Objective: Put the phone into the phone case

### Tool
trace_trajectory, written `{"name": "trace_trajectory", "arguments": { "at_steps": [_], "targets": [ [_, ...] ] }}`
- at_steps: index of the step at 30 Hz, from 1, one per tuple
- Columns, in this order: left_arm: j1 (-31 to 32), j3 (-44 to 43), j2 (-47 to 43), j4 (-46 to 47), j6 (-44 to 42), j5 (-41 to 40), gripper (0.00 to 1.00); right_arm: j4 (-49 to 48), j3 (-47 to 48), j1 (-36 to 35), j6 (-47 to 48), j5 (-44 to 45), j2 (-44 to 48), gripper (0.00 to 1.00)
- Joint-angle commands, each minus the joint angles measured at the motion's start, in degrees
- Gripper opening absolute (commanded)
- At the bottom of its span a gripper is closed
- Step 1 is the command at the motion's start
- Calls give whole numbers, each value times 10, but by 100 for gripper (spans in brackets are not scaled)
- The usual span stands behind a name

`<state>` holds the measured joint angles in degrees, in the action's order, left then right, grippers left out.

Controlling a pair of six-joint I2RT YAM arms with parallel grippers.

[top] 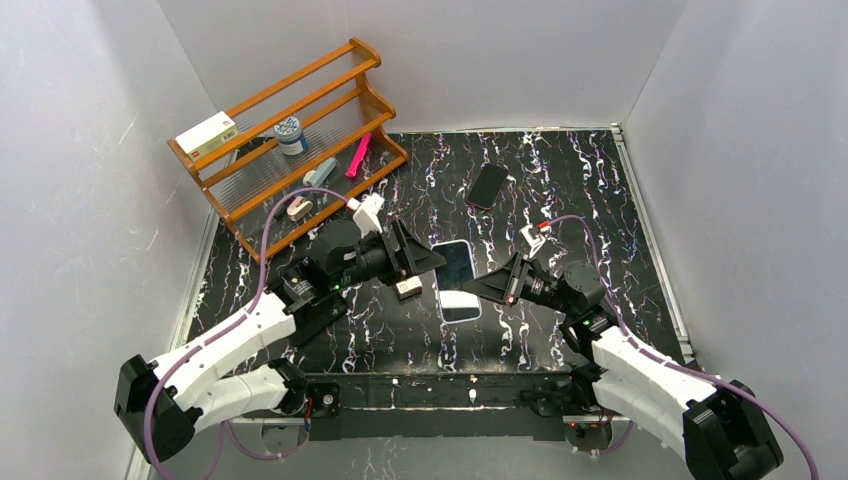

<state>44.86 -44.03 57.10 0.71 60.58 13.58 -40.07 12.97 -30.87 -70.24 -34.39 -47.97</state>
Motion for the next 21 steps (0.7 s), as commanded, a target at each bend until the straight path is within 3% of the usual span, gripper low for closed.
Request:
{"name": "trace_trajectory", "arguments": {
  "at_steps": [1,10,13,17,21],
  "targets": [
    [-16,-27,-2,-2,-54,-8,68,-114,10,0,-1,-68,14,1],
    [-21,-9,16,79,-56,38,62,-125,15,0,-9,-89,14,1],
    [-23,-11,21,78,-62,36,45,-132,14,0,-11,-96,4,1],
    [-24,-19,32,60,-73,28,2,-132,13,-1,-13,-95,-2,1],
    [-24,-30,36,22,-96,12,0,-105,14,0,-4,-81,-1,1]
  ]
}}
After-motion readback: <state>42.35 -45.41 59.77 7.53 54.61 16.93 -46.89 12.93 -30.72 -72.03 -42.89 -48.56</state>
